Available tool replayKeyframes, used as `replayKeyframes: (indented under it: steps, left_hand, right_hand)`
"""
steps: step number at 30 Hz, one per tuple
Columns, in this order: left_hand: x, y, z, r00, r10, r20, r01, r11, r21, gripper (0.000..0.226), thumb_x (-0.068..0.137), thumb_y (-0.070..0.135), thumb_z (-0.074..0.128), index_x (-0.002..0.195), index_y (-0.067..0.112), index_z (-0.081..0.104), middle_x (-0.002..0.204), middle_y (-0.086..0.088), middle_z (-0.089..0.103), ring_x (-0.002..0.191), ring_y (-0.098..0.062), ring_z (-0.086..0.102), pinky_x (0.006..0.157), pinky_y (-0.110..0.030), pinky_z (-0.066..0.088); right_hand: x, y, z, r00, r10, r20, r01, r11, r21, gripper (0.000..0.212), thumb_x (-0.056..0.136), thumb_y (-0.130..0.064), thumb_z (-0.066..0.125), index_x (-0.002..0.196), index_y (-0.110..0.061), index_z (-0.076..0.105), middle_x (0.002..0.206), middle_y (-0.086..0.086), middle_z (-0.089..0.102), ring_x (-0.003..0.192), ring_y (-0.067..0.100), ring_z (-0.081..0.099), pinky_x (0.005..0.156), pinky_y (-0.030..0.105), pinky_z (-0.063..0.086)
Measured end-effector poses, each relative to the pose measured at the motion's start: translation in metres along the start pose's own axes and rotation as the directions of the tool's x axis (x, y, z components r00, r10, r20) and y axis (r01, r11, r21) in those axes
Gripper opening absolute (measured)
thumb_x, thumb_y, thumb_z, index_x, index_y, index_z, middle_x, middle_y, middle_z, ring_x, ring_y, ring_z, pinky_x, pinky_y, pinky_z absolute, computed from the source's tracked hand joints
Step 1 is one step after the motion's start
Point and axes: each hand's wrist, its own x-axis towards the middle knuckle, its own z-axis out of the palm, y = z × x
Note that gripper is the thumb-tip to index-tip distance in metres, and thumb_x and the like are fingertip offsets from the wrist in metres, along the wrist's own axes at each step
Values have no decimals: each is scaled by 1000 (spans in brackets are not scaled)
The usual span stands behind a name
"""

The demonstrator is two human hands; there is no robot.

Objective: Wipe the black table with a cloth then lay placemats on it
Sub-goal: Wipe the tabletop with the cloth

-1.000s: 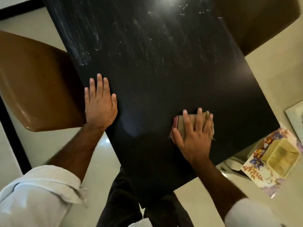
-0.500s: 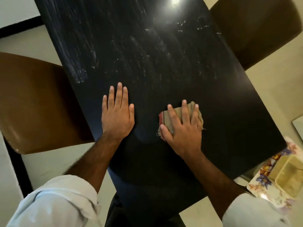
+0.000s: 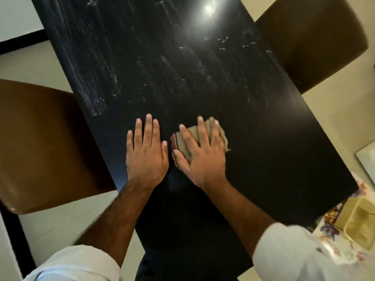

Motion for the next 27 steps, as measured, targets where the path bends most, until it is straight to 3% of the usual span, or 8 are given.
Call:
replayKeyframes:
  steps: [3, 6, 12, 17, 21, 24, 27]
  left_hand:
    - [0, 2, 0, 1000, -8, -8, 7, 1000, -12, 70, 116, 46, 25, 176, 15, 7, 185, -6, -3, 171, -28, -4, 137, -56, 9]
    - [1, 2, 2, 1000, -8, 3, 8, 1000, -1, 69, 116, 47, 23, 176, 16, 6, 185, -5, -5, 171, -27, -6, 137, -56, 8]
    - [2, 25, 0, 997, -80, 23, 79, 997, 13, 70, 115, 47, 21, 176, 16, 4, 184, -4, -8, 170, -28, -11, 137, -57, 4]
    - [25, 101, 2, 1000, -21, 11, 20, 999, 26, 72, 115, 48, 26, 176, 15, 8, 185, -5, -5, 171, -29, -6, 137, -56, 5]
    - [44, 139, 6, 998, -55, 30, 55, 998, 5, 74, 114, 52, 20, 176, 14, 2, 184, -7, -11, 170, -28, -9, 137, -56, 6]
    - [45, 142, 11, 998, -68, -2, 68, 998, 3, 73, 114, 52, 17, 176, 14, 6, 184, -7, -7, 170, -28, -6, 137, -57, 9]
    - [45, 141, 13, 998, -65, -21, 65, 998, 19, 74, 113, 52, 17, 175, 12, 9, 185, -7, -3, 171, -29, -3, 137, -58, 10]
  right_hand:
    - [-30, 37, -7, 990, 139, 7, -139, 990, -34, 79, 102, -80, 37, 172, -51, 13, 184, 3, -4, 168, 45, -7, 128, 67, 22]
    - [8, 76, -19, 973, 228, -25, -229, 972, -49, 78, 103, -80, 33, 172, -50, 12, 184, 5, 1, 167, 48, -3, 126, 71, 23]
    - [121, 81, -26, 969, 170, -181, -184, 981, -64, 76, 102, -77, 34, 169, -43, 33, 180, 14, 24, 164, 53, 14, 125, 67, 31]
    - [56, 113, -31, 998, -22, -60, 18, 998, -67, 78, 102, -79, 37, 172, -49, 18, 184, 7, 8, 167, 47, 2, 129, 66, 24]
    - [3, 187, -45, 993, 115, 10, -114, 992, -62, 82, 102, -83, 34, 172, -52, 7, 184, 1, -6, 168, 43, -7, 128, 67, 21]
    - [46, 231, -57, 970, 241, -20, -241, 970, -39, 82, 102, -85, 30, 172, -52, 4, 184, 0, -3, 168, 43, -5, 128, 72, 22]
    - [124, 241, -66, 964, 240, -114, -242, 970, -8, 80, 102, -83, 26, 172, -48, 11, 184, 4, 7, 168, 46, 1, 129, 73, 22]
